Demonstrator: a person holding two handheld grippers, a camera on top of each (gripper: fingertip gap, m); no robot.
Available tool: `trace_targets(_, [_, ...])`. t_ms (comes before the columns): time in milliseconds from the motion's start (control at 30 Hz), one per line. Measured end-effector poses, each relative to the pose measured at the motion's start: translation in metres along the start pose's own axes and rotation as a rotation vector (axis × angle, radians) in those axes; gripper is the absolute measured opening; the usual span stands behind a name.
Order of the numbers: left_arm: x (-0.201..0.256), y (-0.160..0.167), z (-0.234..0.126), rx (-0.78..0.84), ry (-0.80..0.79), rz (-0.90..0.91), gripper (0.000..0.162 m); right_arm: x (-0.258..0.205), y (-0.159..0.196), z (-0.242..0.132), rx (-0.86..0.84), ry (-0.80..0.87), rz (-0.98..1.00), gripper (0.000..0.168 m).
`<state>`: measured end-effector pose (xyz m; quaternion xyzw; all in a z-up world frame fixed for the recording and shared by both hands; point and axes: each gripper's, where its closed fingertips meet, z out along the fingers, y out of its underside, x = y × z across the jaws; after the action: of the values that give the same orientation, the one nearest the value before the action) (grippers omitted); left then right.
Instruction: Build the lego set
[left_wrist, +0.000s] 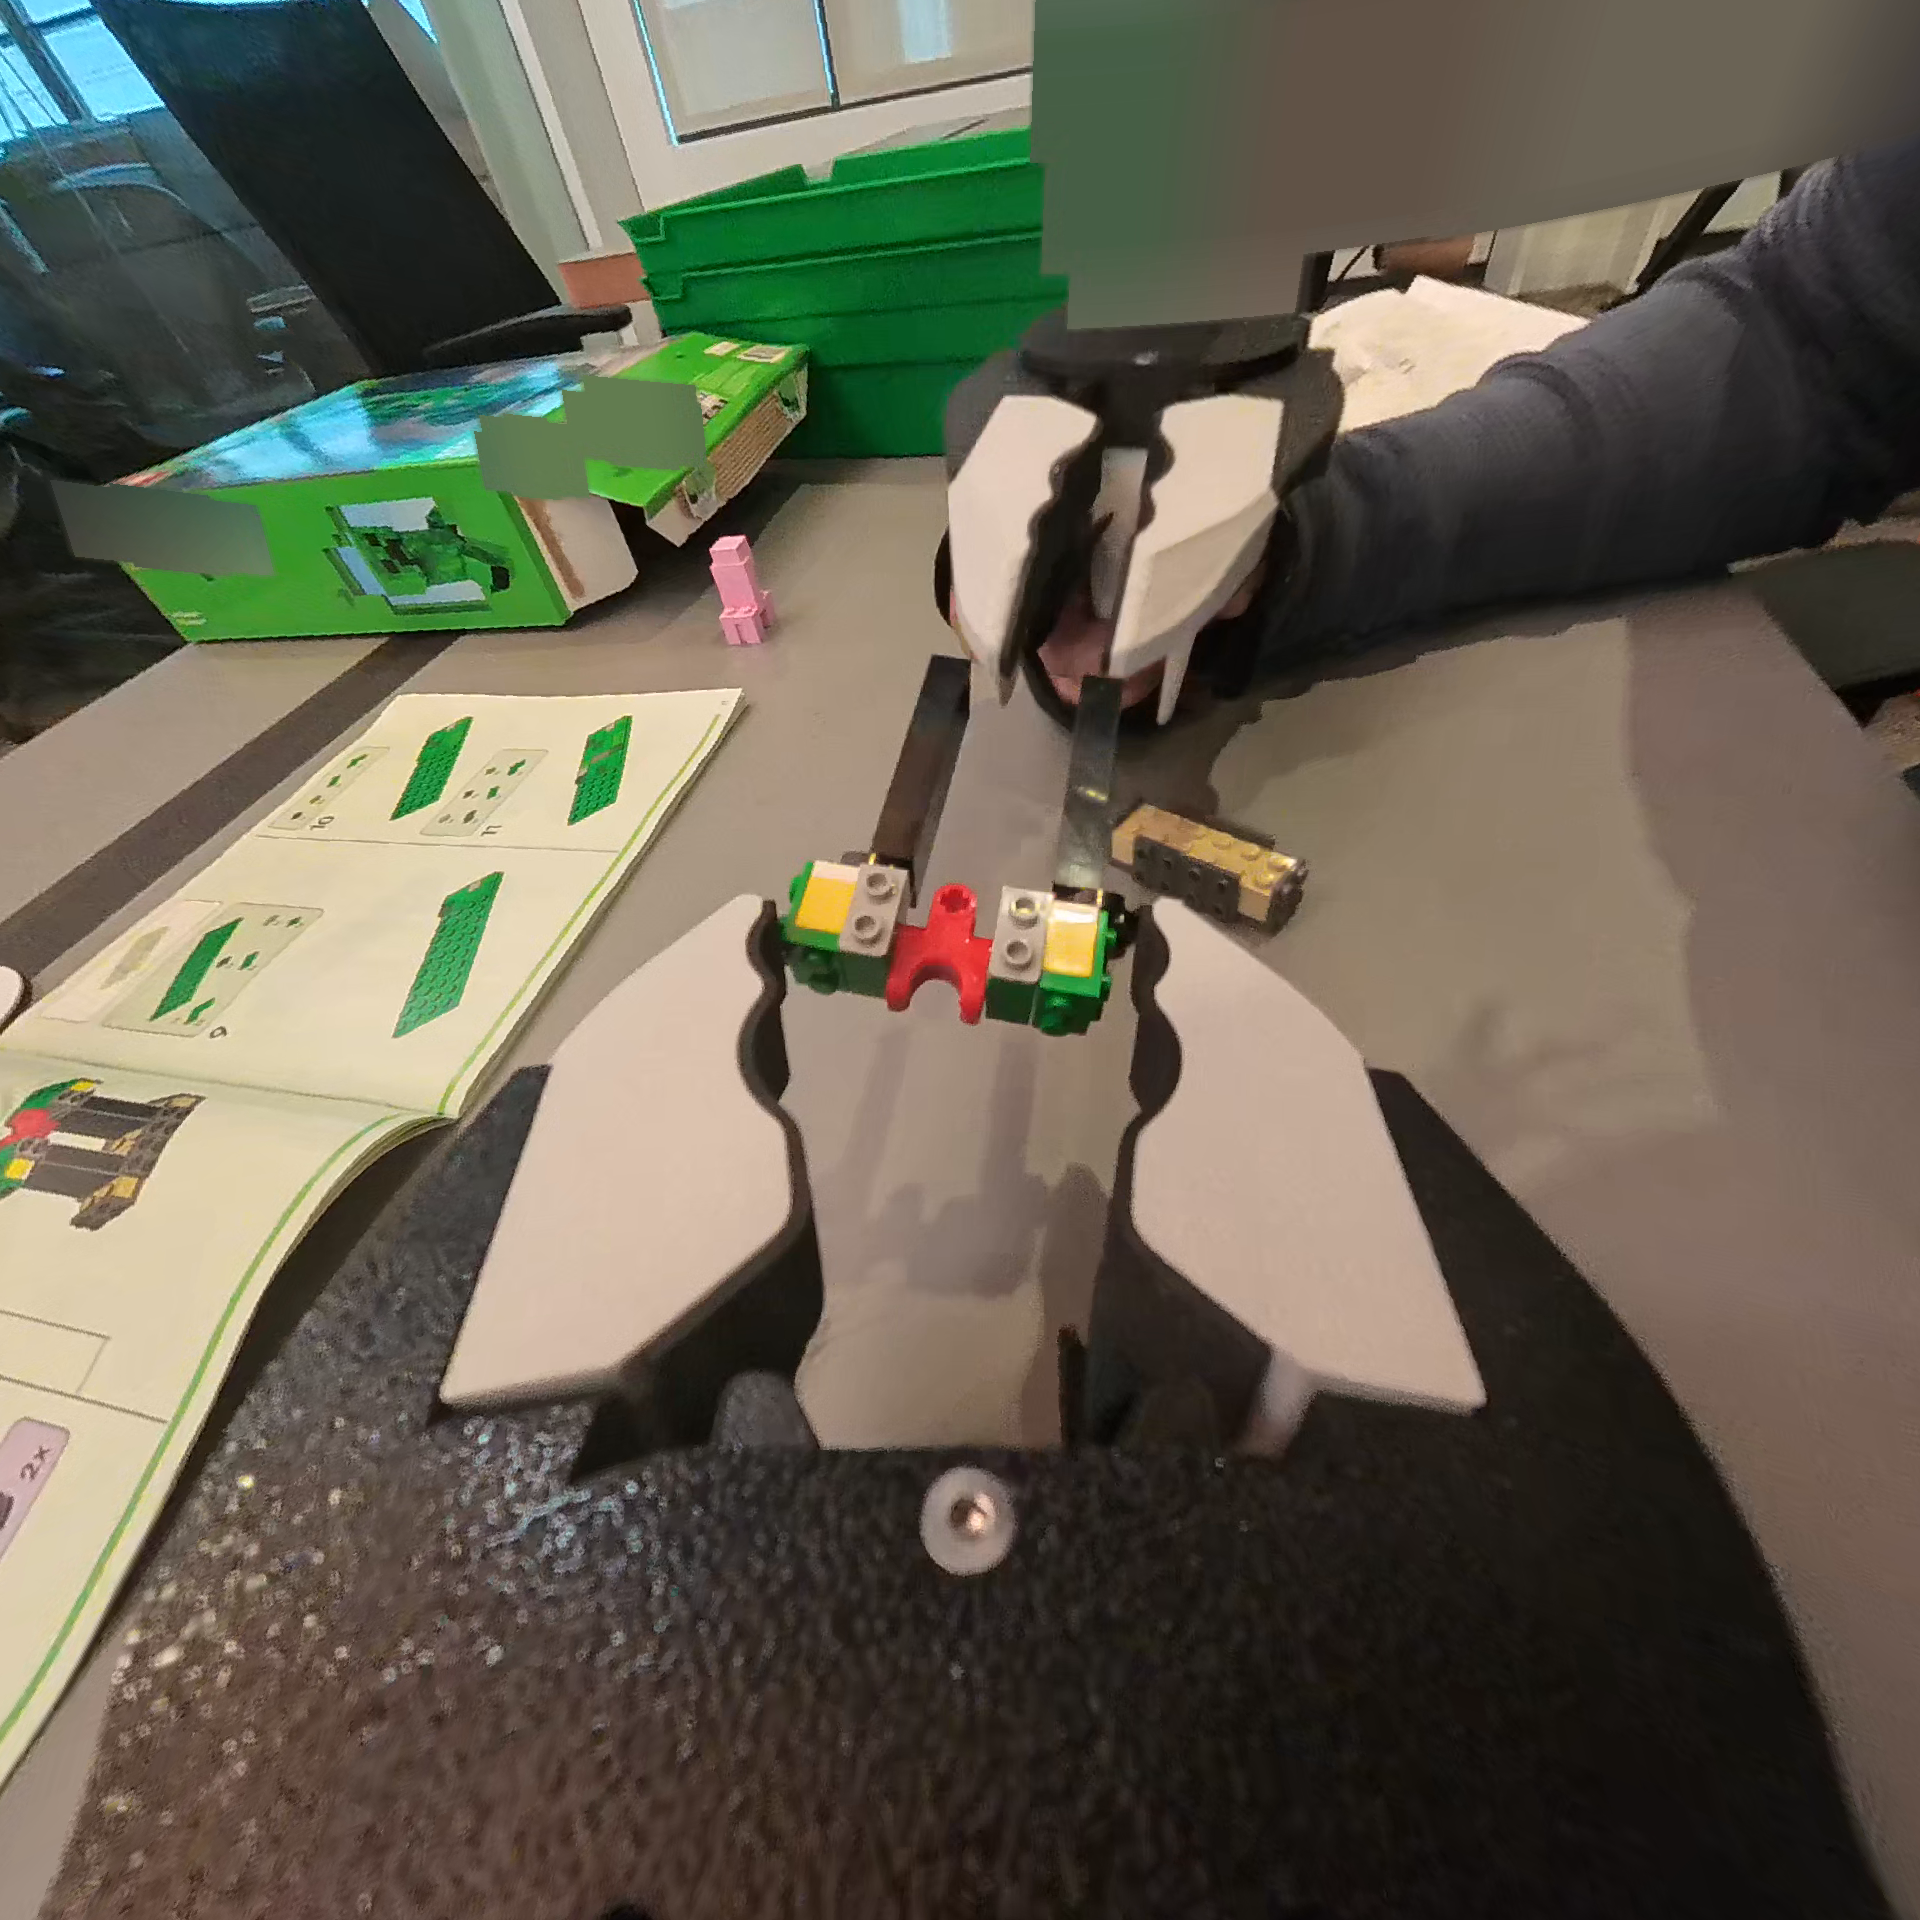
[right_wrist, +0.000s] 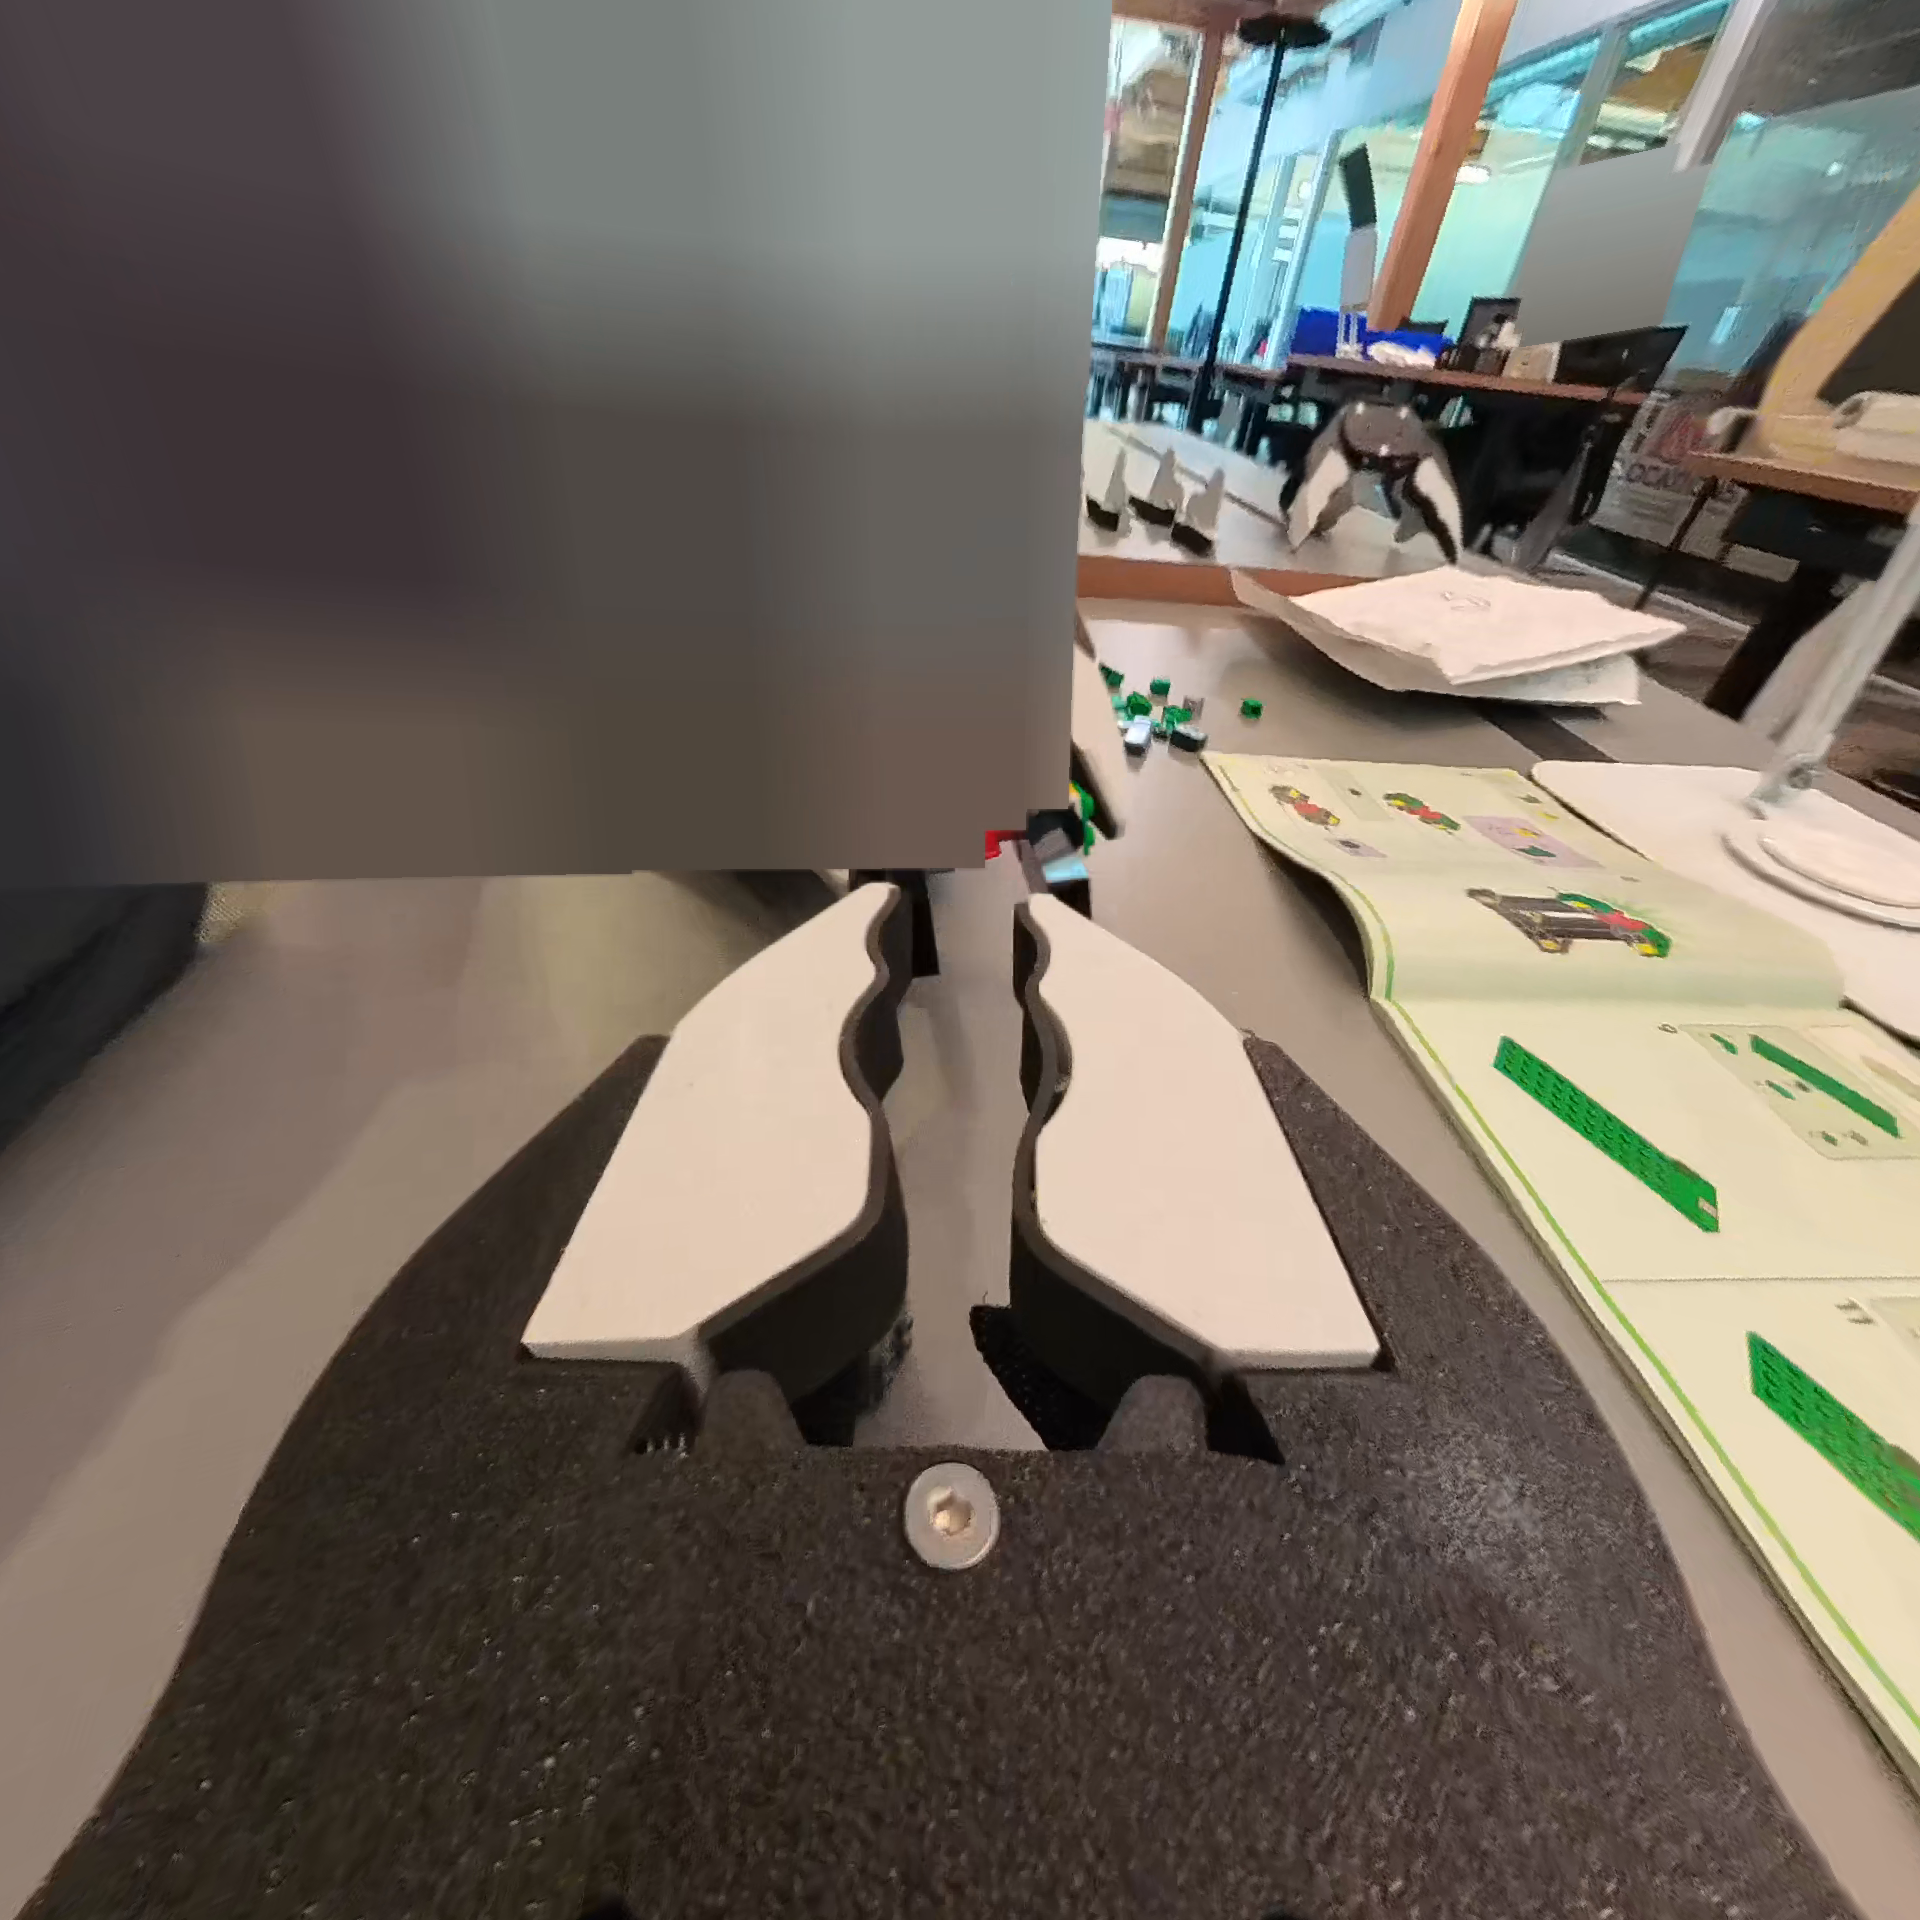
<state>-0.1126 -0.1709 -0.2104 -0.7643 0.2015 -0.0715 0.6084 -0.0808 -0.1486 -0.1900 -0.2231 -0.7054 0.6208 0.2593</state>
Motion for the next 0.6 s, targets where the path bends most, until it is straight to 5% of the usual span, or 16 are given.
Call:
trace_targets(233, [-0.001,0.001,0.000,-0.007,-0.008,0.012,0.064,-0.004,0.004,0.002,-0.035,-0.015,-0.021,0.006])
trace_targets(400, [-0.004,-0.001,-0.002,0.008,-0.032,0.014,0.064,0.015,0.012,-0.021,-0.162,0.075,-0.017,0.024])
trace_targets(600, [-0.014,-0.003,-0.006,0.036,-0.116,0.038,0.064,-0.007,0.040,-0.050,-0.371,0.270,0.281,0.062])
